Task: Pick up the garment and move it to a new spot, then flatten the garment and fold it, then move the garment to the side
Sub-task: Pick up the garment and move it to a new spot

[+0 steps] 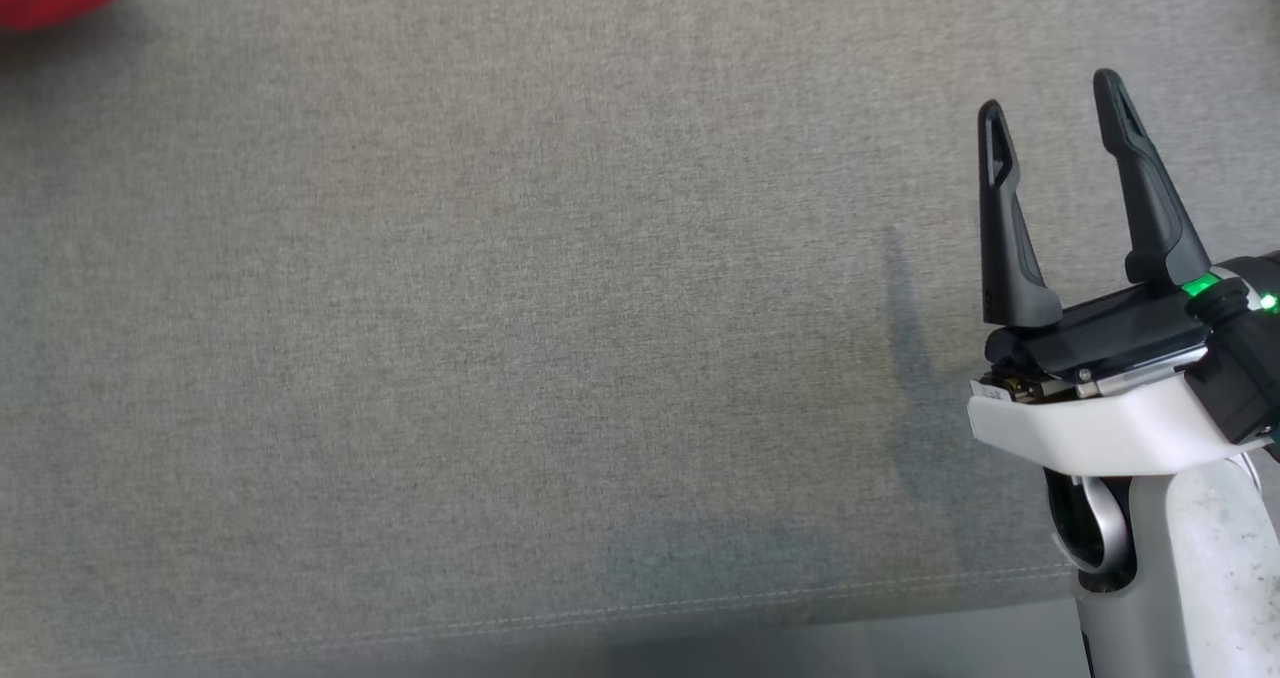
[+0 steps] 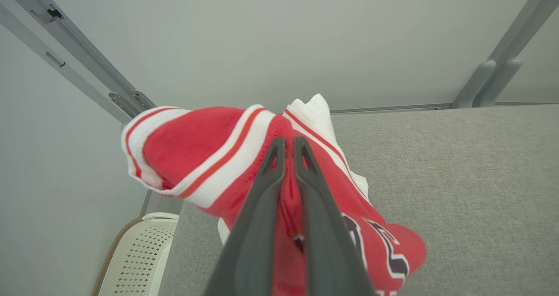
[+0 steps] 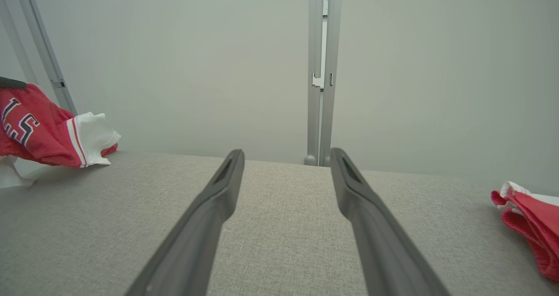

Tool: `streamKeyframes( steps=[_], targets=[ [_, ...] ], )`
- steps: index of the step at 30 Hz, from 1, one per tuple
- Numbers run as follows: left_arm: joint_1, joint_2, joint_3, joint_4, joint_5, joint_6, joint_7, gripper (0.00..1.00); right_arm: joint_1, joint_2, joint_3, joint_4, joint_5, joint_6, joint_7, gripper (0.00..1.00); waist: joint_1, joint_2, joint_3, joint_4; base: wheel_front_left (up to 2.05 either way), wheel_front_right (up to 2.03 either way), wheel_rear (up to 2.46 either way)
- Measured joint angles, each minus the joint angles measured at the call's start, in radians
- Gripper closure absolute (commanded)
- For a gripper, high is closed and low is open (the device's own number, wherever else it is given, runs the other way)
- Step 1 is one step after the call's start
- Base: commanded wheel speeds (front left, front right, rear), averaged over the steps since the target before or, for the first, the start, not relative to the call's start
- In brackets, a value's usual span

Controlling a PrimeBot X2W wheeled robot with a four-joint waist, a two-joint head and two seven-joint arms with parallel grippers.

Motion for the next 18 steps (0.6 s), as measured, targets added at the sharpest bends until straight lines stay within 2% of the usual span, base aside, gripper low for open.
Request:
streamKeyframes(
  steps=[5,10,18],
  targets=[
    [0.014,0.025,-0.065,-0.105,-0.049,0.0,0.102,1.0,0.014,0.0,0.003,0.037,0.026,0.0,-0.021,0.0,0.0,0.0,-0.059,-0.022,0.0,0.0,0.0],
    [0.018,0.04,-0.117,-0.214,-0.087,0.0,0.153,1.0,0.016,0.0,0.007,0.067,0.057,0.0,-0.044,0.0,0.0,0.0,-0.107,-0.054,0.0,0.0,0.0],
    [0.023,0.018,-0.193,-0.371,-0.131,0.0,0.206,1.0,0.027,0.0,0.012,0.102,0.084,0.0,-0.066,0.0,0.0,0.0,-0.163,-0.121,0.0,0.0,0.0]
  ],
)
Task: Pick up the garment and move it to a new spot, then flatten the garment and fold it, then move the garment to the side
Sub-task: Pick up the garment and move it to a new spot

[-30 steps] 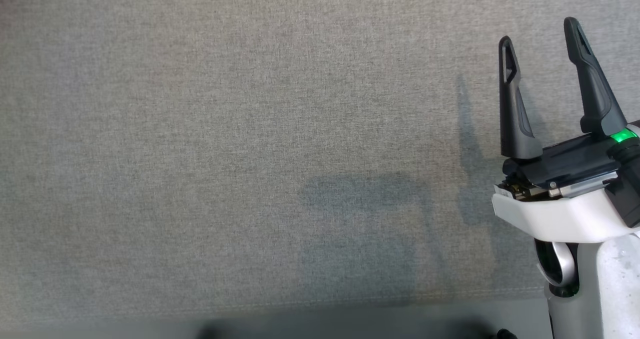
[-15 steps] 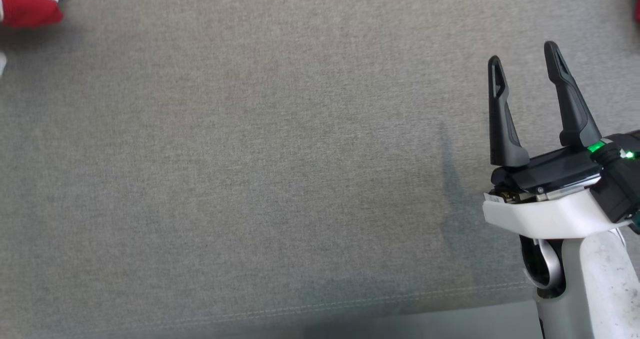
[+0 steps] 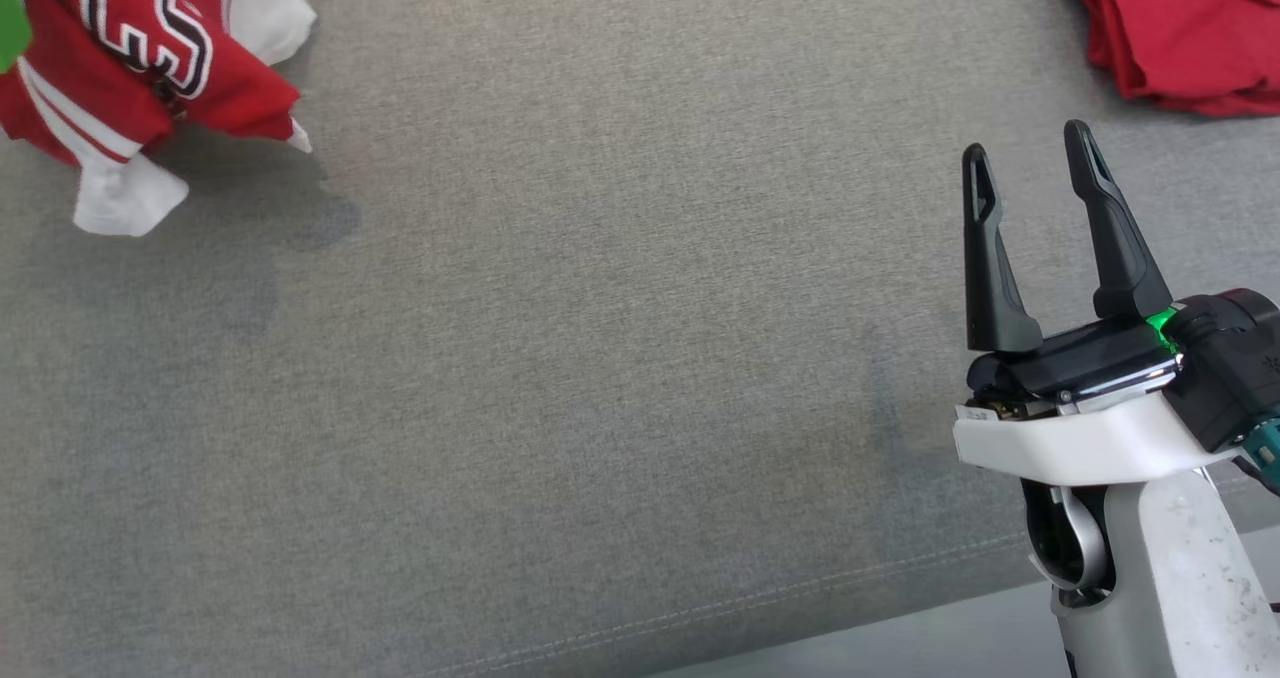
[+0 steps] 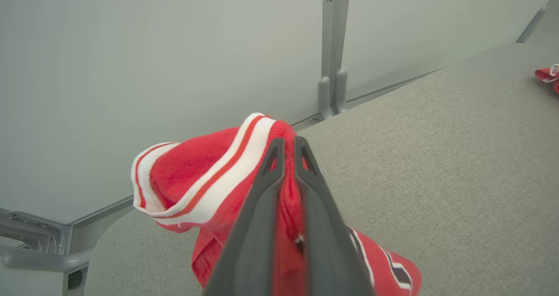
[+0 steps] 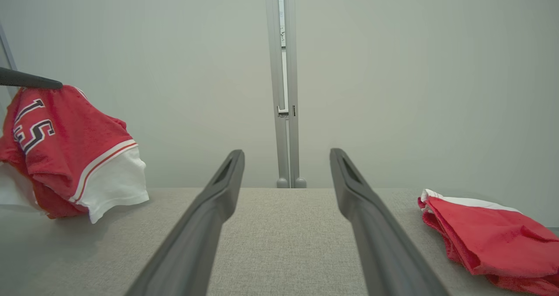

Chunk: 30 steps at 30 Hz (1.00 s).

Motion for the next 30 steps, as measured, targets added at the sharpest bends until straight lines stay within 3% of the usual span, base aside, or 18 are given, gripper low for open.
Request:
streamKeyframes(
  steps=[16,22,30],
  targets=[
    [-0.008,-0.141,-0.234,-0.229,-0.062,0.0,0.022,1.0,0.009,0.0,0.015,0.019,0.043,0.0,-0.017,0.0,0.0,0.0001,-0.023,-0.135,0.0,0.0,0.0],
    [0.065,-0.222,-0.324,-0.171,-0.036,0.0,-0.087,1.0,0.001,0.0,0.034,0.028,0.061,0.0,-0.018,0.0,0.0,0.0,0.008,-0.152,0.0,0.0,0.0],
    [0.144,-0.343,-0.419,0.05,0.045,0.0,-0.314,1.0,-0.013,0.0,0.059,0.037,0.078,0.0,-0.018,0.0,0.0,0.0,0.025,-0.174,0.0,0.0,0.0]
  ],
)
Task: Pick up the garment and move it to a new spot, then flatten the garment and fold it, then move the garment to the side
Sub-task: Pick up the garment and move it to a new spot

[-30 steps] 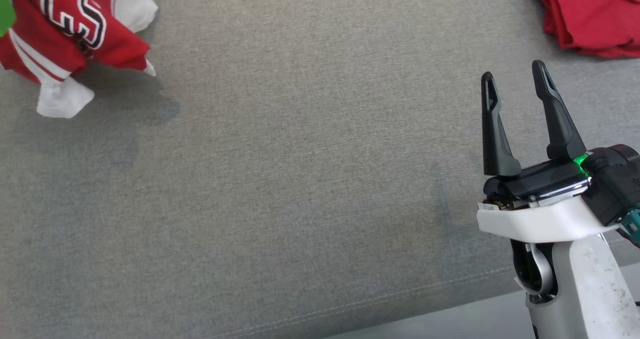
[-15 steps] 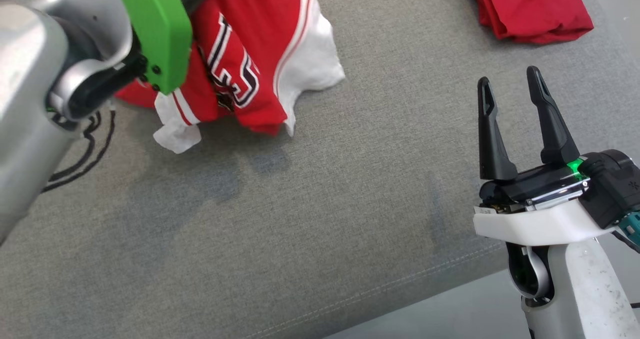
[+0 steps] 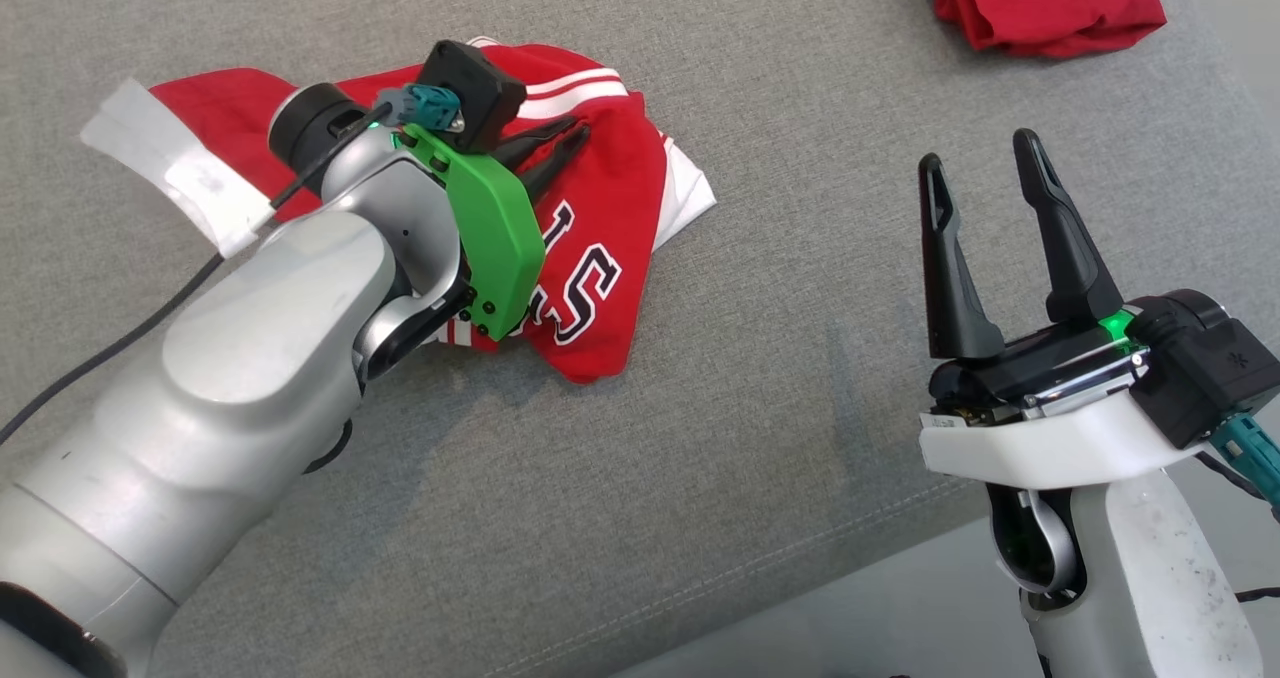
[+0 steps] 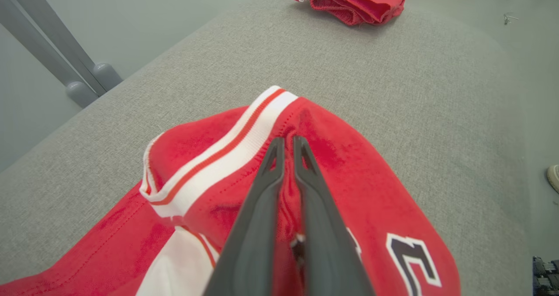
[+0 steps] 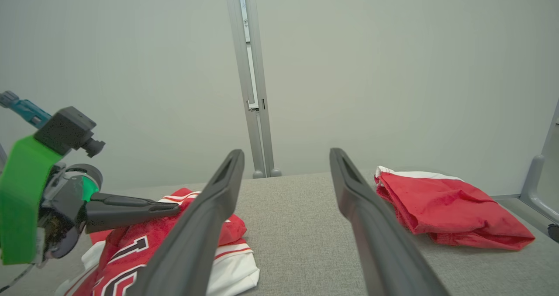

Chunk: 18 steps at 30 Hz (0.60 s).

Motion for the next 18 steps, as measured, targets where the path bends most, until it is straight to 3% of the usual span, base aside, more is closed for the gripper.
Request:
streamKeyframes(
  steps=[5,7,8,18],
  targets=[
    [0.0,-0.068,-0.018,0.154,0.009,0.0,-0.105,1.0,-0.003,0.0,0.007,0.012,0.0,0.0,0.0,0.0,0.0,0.0,-0.007,-0.008,0.0,0.0,0.0],
    [-0.001,-0.094,-0.018,0.214,0.015,0.0,-0.146,0.3,-0.002,0.0,0.009,0.018,-0.001,0.0,0.0,0.0,0.0,0.0,-0.013,-0.009,0.0,0.0,0.0],
    [-0.001,-0.107,-0.021,0.235,0.016,0.0,-0.158,0.0,-0.002,0.0,0.01,0.021,-0.001,0.0,0.0,0.0,0.0,0.0,-0.017,-0.009,0.0,0.0,0.0],
    [0.036,-0.226,0.01,0.343,-0.008,0.023,-0.333,0.0,0.028,0.0,-0.028,0.047,-0.034,0.0,0.0,0.0,0.0,0.0,-0.063,0.046,0.0,0.0,0.0]
  ],
)
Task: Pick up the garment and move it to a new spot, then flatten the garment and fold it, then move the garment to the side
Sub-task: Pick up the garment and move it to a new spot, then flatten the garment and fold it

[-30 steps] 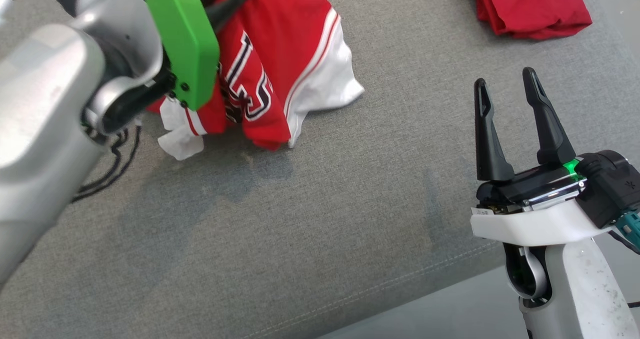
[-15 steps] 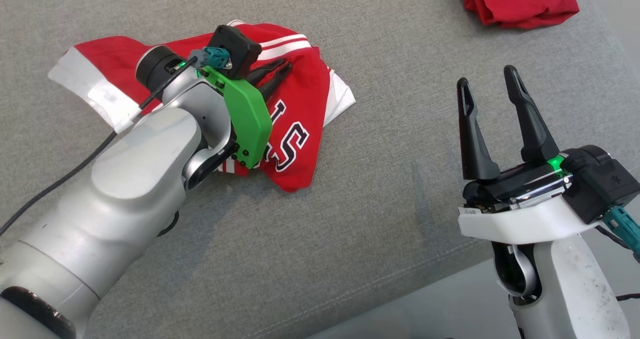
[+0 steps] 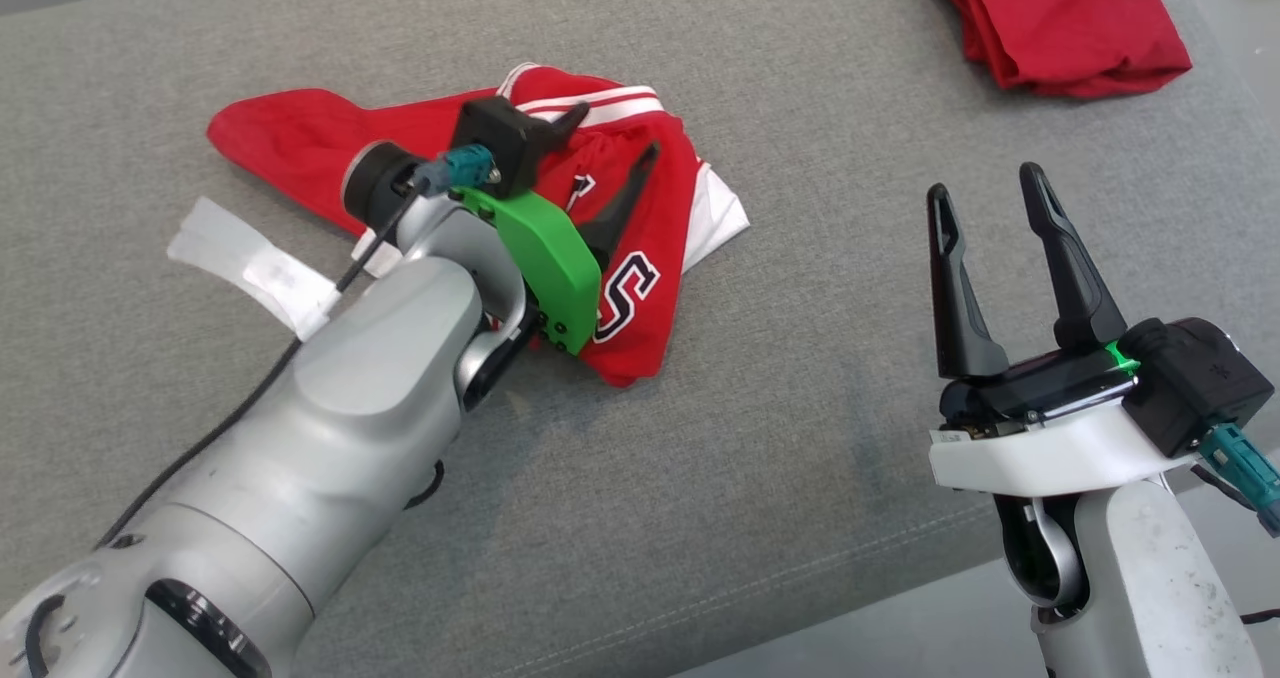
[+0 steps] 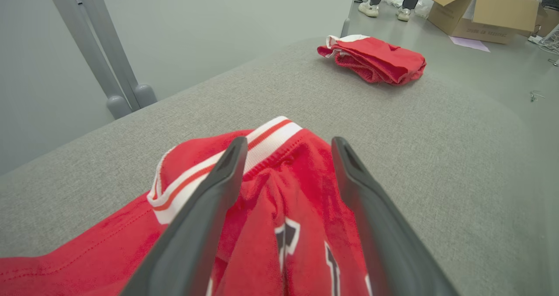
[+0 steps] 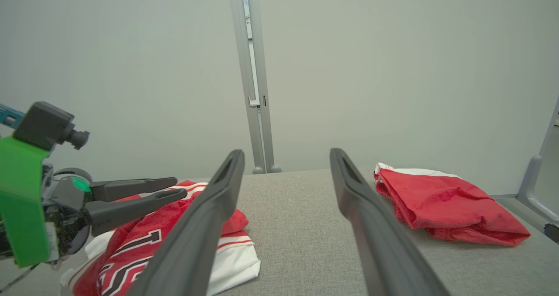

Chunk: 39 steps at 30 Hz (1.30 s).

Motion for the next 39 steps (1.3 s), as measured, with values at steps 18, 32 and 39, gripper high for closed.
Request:
streamKeyframes(
  steps=[18,32,39],
  targets=[
    [0.285,0.105,0.208,-0.091,-0.073,0.133,-0.079,0.0,0.054,0.001,-0.007,0.013,-0.021,0.0,0.026,0.0,0.0,0.0,-0.124,0.14,0.0,0.0,0.0],
    [0.295,0.071,0.252,0.077,-0.117,0.084,-0.079,0.0,0.042,0.0,-0.023,-0.022,-0.042,0.0,0.041,0.0,0.0001,0.0,-0.054,0.078,0.0,0.0,0.0],
    [0.248,0.053,0.255,0.18,-0.123,0.06,-0.079,0.0,0.033,0.0,-0.019,-0.027,-0.041,0.0,0.04,0.0,0.0001,-0.0001,-0.012,0.048,0.0,0.0,0.0]
  ],
)
